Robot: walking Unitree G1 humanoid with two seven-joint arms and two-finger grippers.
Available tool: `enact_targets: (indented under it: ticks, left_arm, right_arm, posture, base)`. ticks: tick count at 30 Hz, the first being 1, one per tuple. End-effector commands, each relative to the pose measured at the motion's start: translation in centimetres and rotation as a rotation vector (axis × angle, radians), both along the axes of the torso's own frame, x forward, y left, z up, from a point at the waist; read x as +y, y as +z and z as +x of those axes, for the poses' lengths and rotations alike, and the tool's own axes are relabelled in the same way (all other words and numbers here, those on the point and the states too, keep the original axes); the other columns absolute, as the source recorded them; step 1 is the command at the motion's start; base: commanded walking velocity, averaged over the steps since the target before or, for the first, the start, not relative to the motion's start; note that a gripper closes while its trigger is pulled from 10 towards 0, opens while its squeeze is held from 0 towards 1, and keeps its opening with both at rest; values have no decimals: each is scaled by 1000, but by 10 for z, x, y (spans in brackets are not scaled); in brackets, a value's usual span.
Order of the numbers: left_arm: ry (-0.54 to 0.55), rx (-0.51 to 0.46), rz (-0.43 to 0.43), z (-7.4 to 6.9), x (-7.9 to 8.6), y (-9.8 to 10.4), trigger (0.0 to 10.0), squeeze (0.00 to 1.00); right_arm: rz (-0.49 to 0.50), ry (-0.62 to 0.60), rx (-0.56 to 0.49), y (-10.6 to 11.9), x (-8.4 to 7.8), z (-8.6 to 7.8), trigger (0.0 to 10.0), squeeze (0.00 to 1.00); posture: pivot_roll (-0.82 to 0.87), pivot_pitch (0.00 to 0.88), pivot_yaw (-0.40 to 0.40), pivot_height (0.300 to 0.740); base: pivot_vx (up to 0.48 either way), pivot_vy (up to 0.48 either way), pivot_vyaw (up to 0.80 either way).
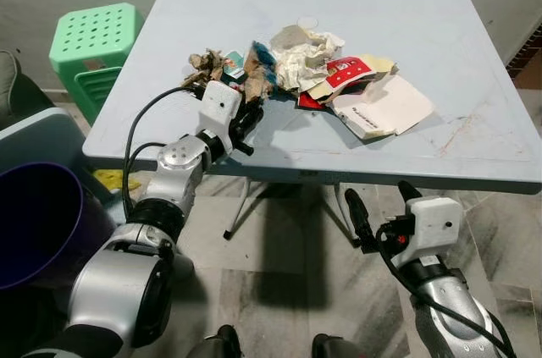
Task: Picking trash to rubbish bin
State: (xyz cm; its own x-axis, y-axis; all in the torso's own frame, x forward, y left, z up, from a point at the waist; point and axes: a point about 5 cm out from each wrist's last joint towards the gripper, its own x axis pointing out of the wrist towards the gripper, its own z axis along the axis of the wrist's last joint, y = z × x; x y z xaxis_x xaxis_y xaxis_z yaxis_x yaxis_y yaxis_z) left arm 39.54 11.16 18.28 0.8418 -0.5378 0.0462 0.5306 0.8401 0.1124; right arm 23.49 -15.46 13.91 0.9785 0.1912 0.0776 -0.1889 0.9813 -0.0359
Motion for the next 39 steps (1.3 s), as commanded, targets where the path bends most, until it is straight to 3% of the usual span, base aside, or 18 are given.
enact_targets:
  ticks: [1,18,24,29,30,33,39]
  left_arm:
    - [25,-3,-17,-1,5,-2,0,0]
    - [69,-70,-78,-5,6,11,0,0]
    - [122,-98,-98,-5,19,20,0,0]
    - [161,-81,-91,-9,30,14,0,0]
    - [180,-51,-97,-9,33,9,10000,0]
    - [209,4,-112,-14,36,-3,10000,0]
    - [187,39,-130,-41,25,-30,10000,0]
  right_arm:
    - [3,21,3,-3,3,1,10000,0]
    - [-16,29,-44,-1,-1,24,10000,0]
    - [-5,25,-54,-1,-2,31,10000,0]
    - [-4,16,-59,-2,-5,35,10000,0]
    - [-7,3,-60,-2,-7,36,10000,0]
    - [-22,-26,-58,-3,-15,41,10000,0]
    - [-55,-98,-46,-9,-32,48,10000,0]
  posture:
    - [-143,158,50,740]
    - [-98,120,26,740]
    - [-83,97,18,740]
    - [-72,80,13,740]
    - [-68,76,11,740]
    - [-58,60,7,740]
    - [-37,34,-10,740]
  base:
    - [0,0,0]
    - [0,0,0]
    - [0,0,0]
    - [0,0,0]
    - [0,0,0]
    - [0,0,0]
    - [0,0,0]
